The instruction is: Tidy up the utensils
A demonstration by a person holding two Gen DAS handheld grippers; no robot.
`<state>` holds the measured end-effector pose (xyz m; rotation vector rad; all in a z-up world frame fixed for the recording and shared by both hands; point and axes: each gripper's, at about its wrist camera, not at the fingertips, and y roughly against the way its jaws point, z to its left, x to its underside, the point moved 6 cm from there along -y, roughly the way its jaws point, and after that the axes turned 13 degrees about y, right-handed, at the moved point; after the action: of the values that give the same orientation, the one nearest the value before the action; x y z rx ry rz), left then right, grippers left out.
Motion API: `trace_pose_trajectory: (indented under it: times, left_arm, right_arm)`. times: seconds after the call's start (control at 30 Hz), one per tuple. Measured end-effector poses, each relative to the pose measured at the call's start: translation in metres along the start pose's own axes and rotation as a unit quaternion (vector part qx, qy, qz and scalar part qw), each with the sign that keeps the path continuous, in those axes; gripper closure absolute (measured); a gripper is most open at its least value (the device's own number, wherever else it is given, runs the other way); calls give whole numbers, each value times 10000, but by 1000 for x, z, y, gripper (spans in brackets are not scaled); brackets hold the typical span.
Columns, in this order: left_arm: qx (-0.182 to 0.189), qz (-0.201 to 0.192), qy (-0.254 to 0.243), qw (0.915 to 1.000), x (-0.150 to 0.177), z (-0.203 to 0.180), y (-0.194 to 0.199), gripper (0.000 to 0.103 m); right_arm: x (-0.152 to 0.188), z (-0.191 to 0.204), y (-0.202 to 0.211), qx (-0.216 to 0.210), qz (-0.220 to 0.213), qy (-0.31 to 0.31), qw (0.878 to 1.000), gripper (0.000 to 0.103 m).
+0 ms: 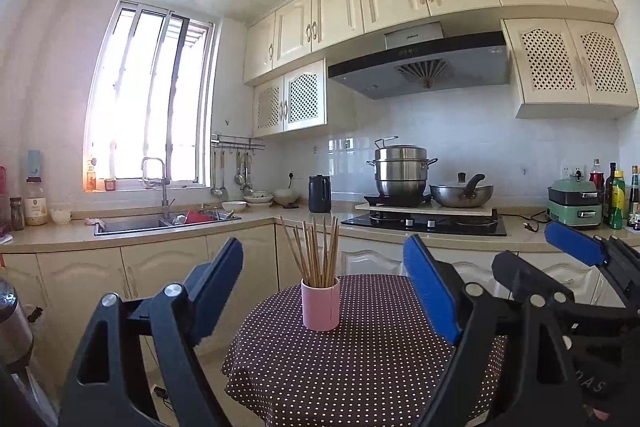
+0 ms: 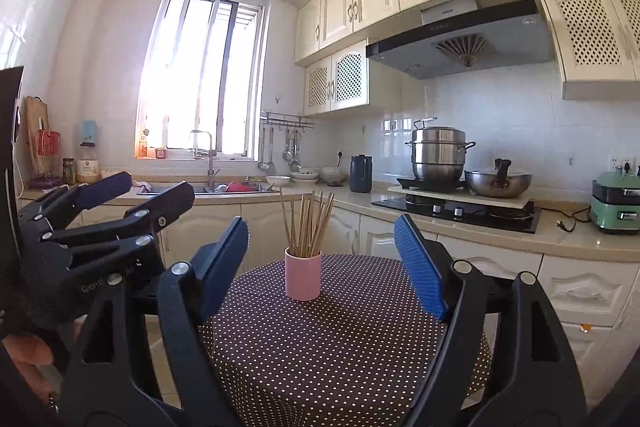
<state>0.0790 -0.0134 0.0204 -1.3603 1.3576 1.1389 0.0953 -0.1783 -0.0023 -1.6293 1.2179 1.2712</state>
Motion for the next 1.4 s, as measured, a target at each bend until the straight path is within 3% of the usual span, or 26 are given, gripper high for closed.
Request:
trace_pose_trajectory:
  times: [1.4]
  left_arm:
    - [33,-164,-203,9997,-1,-16,16,22]
  right_arm:
    - [2,-9,17,179,172,-67,9997,26]
